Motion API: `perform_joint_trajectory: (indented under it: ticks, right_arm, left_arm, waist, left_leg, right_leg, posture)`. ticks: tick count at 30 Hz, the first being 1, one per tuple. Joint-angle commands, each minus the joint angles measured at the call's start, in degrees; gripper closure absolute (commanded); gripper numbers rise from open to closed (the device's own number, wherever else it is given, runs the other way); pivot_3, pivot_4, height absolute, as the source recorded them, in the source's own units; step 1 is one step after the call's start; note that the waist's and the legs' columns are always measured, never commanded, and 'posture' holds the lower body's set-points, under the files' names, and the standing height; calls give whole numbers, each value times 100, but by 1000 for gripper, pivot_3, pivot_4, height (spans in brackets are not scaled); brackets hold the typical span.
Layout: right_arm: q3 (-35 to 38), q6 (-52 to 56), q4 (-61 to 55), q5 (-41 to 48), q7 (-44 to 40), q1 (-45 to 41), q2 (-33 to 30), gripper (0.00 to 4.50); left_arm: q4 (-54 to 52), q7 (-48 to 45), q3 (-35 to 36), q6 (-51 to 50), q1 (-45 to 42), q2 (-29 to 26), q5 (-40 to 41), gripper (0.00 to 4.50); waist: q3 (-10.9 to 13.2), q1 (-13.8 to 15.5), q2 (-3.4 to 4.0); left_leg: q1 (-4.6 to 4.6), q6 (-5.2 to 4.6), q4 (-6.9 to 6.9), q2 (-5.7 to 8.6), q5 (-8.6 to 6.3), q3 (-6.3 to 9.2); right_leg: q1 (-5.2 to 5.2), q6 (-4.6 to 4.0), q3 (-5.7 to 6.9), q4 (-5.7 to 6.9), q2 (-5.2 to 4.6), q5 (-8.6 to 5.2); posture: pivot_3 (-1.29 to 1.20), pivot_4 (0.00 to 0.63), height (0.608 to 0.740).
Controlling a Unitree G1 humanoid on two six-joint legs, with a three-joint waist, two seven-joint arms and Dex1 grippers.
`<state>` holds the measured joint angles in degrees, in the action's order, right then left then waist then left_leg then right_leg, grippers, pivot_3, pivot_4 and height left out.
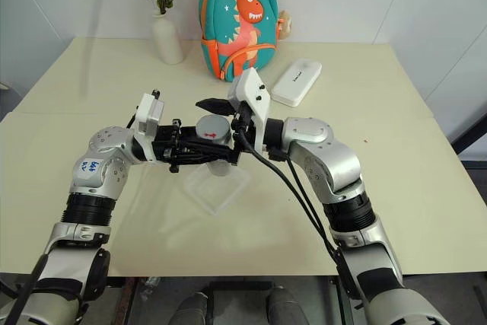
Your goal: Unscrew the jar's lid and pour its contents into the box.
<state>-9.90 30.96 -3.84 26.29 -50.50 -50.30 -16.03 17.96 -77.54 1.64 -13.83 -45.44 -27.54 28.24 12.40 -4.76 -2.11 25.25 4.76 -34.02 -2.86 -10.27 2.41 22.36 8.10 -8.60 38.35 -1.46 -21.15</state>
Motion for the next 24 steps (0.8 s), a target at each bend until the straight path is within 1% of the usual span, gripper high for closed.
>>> perform_joint_trajectory:
  ticks: [1, 4, 14, 24]
  right_arm:
    - [42, -226, 28, -74, -57, -34, -6, 32]
    - [88, -276, 110, -106, -53, -80, -3, 32]
    - [371, -151, -79, 76, -211, -95, -452, 32]
    - [514, 248, -606, 342, -412, 303, -1166, 32]
  left_arm:
    - [-306, -34, 125, 19, -107, 5, 190, 2315]
    - [-357, -40, 123, -16, -75, -15, 218, 2315]
    - [-347, -86, 198, -34, 113, -161, 201, 2315]
    - [-218, -16, 299, 51, 130, -221, 153, 2315]
  waist:
    - [0, 0, 0]
    - [0, -2, 0]
    - [0, 1, 0]
    - [0, 6, 0]
  left_leg:
    - [0, 0, 0, 0, 0, 0]
    - [0, 0, 0, 0, 0, 0]
    - [0, 0, 0, 0, 0, 1]
    - [1, 0, 2, 0, 0, 1]
  right_leg:
    - [0, 0, 0, 0, 0, 0]
    - [0, 0, 0, 1, 0, 0]
    - [0, 0, 1, 1, 0, 0]
    - [-1, 0, 0, -4, 0, 0]
  posture:
    - [0, 150, 740]
    - [0, 150, 740]
    - [0, 150, 740]
    - [0, 150, 740]
